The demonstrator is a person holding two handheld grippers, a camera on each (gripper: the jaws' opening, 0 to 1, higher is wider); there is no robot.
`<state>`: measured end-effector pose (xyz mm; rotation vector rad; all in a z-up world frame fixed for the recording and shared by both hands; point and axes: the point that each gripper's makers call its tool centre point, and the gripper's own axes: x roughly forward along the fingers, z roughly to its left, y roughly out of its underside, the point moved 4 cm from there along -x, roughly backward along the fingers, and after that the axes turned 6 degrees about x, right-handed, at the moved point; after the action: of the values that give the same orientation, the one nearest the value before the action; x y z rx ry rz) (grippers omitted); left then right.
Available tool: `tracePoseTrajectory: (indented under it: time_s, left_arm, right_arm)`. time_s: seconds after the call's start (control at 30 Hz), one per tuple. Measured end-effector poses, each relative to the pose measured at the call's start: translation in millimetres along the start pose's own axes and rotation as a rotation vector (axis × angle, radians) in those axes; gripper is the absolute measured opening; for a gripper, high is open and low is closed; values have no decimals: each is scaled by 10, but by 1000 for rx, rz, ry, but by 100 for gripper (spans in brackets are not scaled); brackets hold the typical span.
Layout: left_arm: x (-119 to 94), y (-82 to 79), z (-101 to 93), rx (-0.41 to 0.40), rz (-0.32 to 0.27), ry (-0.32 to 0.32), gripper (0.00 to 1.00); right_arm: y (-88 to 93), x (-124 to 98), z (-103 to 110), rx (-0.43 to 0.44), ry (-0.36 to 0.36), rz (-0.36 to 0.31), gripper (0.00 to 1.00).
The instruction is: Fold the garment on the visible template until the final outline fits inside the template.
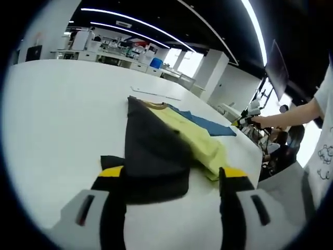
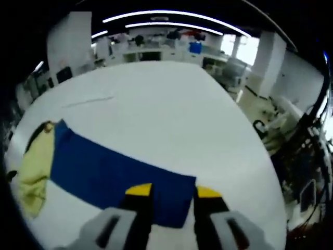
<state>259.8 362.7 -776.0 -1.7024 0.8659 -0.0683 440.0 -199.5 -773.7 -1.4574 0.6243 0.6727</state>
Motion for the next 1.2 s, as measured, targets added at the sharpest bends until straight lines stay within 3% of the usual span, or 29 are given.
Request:
tracePoseTrajectory:
  time_s: [0.13, 0.33, 0.5, 0.73, 1.07, 1.2]
  left_arm:
    - [-15, -36, -11, 7, -6, 3, 70]
    - [-44, -64, 5, 13, -12, 4, 70]
    - [-75, -86, 9, 21, -18, 5, 70]
    - [-122, -95, 18, 30, -19, 2, 70]
    - [-216, -80, 23, 96, 16, -15, 68]
    - [-225, -32, 63, 168, 68, -26, 67]
  right_arm:
    - [-80, -69, 155, 7, -109, -62, 36]
    - [-233, -239, 489, -45, -285, -153, 56]
    - [-262, -333, 695, -69, -391, -173, 77]
    - [-161, -553, 1059, -125, -480, -173, 99]
    - [-39, -743, 1418, -199, -544, -173, 99]
    - [-1, -868, 1585, -219, -582, -181, 99]
